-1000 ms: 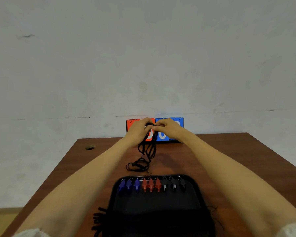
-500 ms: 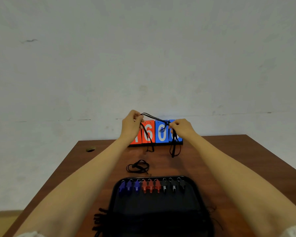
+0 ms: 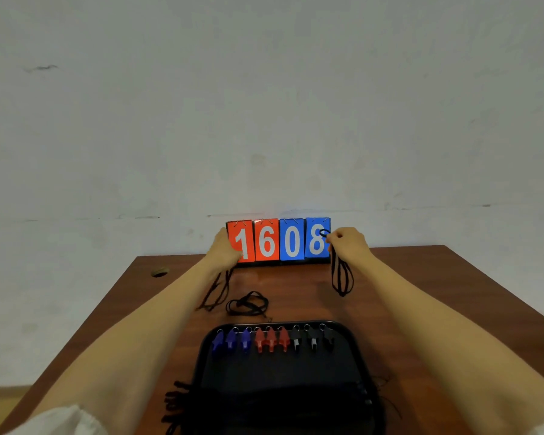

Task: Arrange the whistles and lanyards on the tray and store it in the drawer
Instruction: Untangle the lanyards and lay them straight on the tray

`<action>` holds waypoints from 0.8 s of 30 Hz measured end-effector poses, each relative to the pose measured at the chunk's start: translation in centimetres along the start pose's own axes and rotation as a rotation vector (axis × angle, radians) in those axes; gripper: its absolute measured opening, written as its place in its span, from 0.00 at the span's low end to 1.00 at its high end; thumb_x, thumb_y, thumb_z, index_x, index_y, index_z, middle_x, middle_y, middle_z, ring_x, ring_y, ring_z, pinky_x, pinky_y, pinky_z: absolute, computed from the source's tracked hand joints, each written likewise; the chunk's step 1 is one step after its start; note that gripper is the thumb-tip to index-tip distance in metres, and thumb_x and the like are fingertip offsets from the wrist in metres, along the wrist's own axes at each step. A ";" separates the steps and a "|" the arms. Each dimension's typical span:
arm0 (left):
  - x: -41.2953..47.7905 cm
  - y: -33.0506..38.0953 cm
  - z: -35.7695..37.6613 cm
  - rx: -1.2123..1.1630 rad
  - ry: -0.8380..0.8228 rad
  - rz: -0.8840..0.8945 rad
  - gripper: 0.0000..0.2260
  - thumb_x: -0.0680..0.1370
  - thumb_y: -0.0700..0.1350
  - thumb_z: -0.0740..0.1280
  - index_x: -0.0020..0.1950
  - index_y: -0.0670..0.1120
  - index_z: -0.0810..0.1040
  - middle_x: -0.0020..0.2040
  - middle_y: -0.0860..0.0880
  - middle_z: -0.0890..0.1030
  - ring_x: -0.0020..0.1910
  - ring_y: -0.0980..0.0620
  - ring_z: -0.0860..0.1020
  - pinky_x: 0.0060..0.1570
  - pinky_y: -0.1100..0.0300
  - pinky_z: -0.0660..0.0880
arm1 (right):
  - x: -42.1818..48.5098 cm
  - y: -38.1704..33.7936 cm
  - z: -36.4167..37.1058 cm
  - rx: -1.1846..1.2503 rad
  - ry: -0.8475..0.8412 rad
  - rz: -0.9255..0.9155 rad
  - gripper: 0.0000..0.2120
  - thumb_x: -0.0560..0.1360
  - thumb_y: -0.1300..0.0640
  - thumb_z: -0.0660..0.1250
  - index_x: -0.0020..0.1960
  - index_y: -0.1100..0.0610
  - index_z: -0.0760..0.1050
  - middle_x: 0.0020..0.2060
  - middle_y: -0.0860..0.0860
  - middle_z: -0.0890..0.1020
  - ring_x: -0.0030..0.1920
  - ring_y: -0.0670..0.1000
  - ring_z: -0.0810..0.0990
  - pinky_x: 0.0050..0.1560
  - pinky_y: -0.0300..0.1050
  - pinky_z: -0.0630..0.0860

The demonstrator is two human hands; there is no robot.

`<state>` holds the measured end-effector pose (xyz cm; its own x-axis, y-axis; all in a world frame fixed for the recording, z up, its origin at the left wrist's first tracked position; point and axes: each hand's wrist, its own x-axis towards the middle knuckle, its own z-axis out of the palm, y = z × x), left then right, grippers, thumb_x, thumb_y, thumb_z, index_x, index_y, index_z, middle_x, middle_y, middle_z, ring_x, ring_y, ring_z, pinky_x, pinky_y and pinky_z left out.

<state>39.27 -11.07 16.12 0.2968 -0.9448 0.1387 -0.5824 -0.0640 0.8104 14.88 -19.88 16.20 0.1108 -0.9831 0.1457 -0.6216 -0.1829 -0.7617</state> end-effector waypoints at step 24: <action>-3.6 1.4 2.6 0.683 -0.099 0.129 0.18 0.75 0.44 0.69 0.64 0.42 0.76 0.63 0.43 0.74 0.59 0.44 0.75 0.60 0.53 0.73 | -5.7 -4.5 -1.8 -0.070 -0.307 -0.382 0.13 0.81 0.62 0.50 0.62 0.55 0.68 0.45 0.51 0.82 0.39 0.47 0.79 0.50 0.49 0.77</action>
<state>35.45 -8.62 15.25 0.1417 -0.9813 0.1306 -0.9631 -0.1062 0.2473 15.70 -13.45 19.96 0.5579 -0.8040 0.2056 -0.5414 -0.5404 -0.6441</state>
